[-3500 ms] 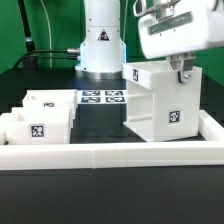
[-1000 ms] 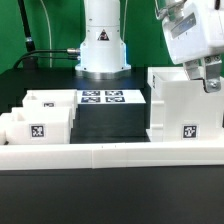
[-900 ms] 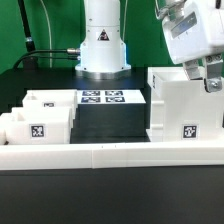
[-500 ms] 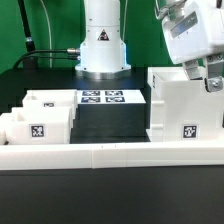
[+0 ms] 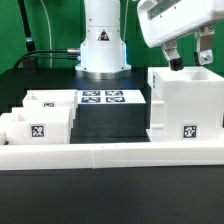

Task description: Assemble drawer

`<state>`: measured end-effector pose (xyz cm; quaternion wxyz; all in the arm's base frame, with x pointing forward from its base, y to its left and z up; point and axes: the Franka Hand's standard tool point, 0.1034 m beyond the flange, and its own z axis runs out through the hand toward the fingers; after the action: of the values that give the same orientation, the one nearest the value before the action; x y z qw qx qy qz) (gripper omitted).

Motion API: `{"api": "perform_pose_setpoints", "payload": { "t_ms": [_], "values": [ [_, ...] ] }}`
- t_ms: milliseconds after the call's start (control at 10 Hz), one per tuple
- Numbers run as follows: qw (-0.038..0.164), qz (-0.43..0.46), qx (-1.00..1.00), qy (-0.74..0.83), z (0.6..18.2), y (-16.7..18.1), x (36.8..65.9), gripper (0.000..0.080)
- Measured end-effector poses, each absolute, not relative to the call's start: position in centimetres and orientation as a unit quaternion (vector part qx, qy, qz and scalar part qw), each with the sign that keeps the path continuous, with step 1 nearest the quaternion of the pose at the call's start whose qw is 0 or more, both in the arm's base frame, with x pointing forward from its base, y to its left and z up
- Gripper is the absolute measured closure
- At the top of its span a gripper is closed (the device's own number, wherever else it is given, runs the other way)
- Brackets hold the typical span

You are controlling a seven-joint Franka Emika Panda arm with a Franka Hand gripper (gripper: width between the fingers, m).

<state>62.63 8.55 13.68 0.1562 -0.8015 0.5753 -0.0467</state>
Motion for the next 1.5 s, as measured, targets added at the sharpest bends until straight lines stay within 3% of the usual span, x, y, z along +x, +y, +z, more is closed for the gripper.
{"api": "perform_pose_setpoints", "payload": {
  "t_ms": [200,500,900,1000,1500],
  "values": [
    [0.123,-0.059,-0.901,0.412,13.6,7.0,62.3,0.015],
    [0.109,-0.067,-0.955,0.268,14.1,3.3,62.1,0.015],
    [0.094,-0.078,-0.984,0.132,13.9,3.2,62.0,0.015],
    [0.067,-0.073,-0.995,0.033,13.7,1.7,61.5,0.015],
    [0.043,-0.065,-0.996,0.047,11.5,-5.6,58.6,0.015]
  ]
}}
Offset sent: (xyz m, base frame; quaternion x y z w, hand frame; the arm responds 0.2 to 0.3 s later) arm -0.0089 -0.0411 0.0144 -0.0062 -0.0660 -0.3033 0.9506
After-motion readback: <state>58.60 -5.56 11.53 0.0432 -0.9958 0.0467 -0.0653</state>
